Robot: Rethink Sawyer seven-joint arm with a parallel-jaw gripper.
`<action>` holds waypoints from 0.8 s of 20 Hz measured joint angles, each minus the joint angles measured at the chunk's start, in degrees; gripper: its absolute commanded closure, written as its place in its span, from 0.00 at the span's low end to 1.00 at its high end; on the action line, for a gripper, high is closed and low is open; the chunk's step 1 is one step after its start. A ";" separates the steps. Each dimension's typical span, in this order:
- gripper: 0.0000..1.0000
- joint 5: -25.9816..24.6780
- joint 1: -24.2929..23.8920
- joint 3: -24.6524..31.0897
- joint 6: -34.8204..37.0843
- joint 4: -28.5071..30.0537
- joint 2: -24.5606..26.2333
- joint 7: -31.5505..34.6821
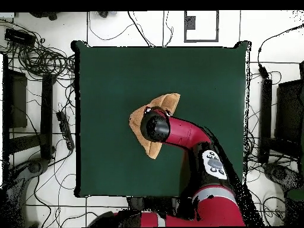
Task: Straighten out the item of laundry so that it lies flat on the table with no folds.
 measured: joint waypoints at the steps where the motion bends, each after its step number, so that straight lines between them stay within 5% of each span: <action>1: 1.00 -0.51 -0.14 0.00 1.55 -0.32 -0.11 0.00; 16: 1.00 -3.89 -2.78 0.03 30.04 -6.31 -2.75 0.00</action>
